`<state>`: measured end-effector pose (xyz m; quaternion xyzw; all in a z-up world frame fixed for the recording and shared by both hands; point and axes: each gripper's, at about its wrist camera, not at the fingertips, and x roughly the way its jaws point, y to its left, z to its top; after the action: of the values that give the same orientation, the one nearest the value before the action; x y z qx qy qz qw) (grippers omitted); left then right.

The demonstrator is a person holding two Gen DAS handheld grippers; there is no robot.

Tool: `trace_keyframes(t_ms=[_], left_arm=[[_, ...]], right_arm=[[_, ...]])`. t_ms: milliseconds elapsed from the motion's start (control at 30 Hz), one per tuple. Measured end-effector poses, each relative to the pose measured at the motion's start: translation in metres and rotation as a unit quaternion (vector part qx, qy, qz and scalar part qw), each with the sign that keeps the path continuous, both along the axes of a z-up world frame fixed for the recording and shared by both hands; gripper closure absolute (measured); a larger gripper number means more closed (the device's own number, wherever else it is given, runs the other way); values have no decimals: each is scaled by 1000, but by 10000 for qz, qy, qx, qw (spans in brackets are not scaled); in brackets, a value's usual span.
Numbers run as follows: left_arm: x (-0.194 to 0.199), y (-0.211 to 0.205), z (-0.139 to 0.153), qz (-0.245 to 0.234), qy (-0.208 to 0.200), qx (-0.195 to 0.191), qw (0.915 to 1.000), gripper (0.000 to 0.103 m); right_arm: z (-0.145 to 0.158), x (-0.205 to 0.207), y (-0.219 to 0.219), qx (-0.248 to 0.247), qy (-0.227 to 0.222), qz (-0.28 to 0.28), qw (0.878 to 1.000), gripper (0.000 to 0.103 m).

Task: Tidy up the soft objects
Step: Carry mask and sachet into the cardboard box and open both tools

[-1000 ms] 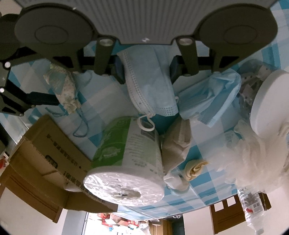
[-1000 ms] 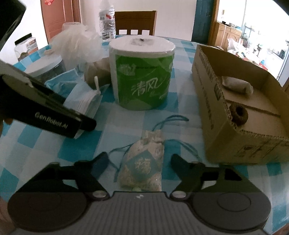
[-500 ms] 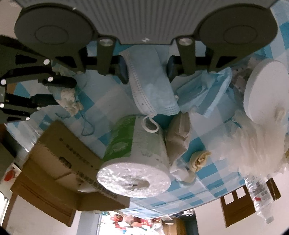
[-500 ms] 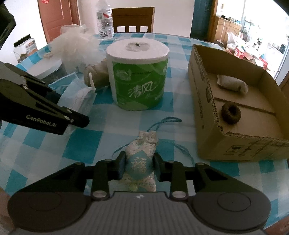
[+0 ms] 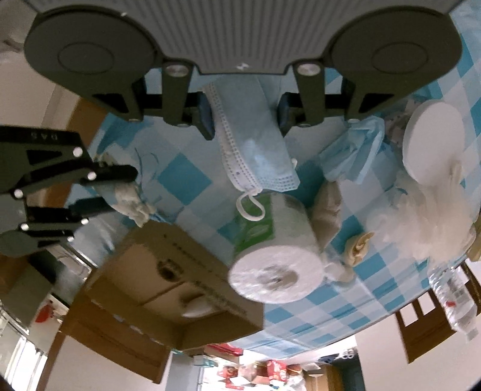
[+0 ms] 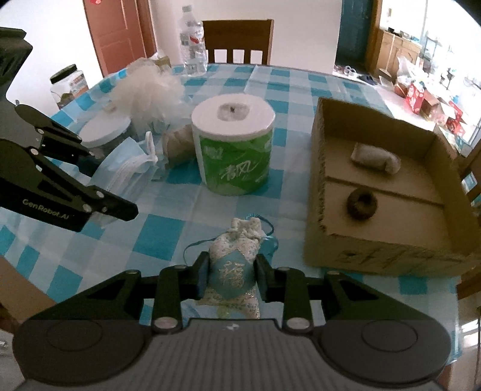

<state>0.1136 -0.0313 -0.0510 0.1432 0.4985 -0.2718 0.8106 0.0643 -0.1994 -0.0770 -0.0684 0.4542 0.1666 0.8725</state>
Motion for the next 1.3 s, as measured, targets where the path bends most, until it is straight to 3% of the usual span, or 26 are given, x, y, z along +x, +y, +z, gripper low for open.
trace_keyframes(t_ms=[367,700,1000,1067,1100,1200,1300], left_arm=[[-12,-40,26,-176,-132,-157,9996,62],[-7,-76,30,203,-305,-159,9992,62],[6,-108,34,606,-455,-167,9970,62],[12,-115,35,686,-492,-177,9963,62],[14,-117,36,714,-514,-177,9960,62],[23,-125,38,763,-584,-174,9952,62],[34,-134,41,781,-660,-161,9946,62]], right_arm=[[45,-4,-41,11,-123,221,9997,67],[73,29,-95,-205,-633,249,9975,66],[72,75,-128,-306,-826,587,9944,65],[68,83,-132,-315,-848,654,9938,55],[66,87,-135,-313,-867,689,9934,40],[59,92,-140,-267,-890,688,9933,8],[53,93,-148,15,-824,715,9940,6]])
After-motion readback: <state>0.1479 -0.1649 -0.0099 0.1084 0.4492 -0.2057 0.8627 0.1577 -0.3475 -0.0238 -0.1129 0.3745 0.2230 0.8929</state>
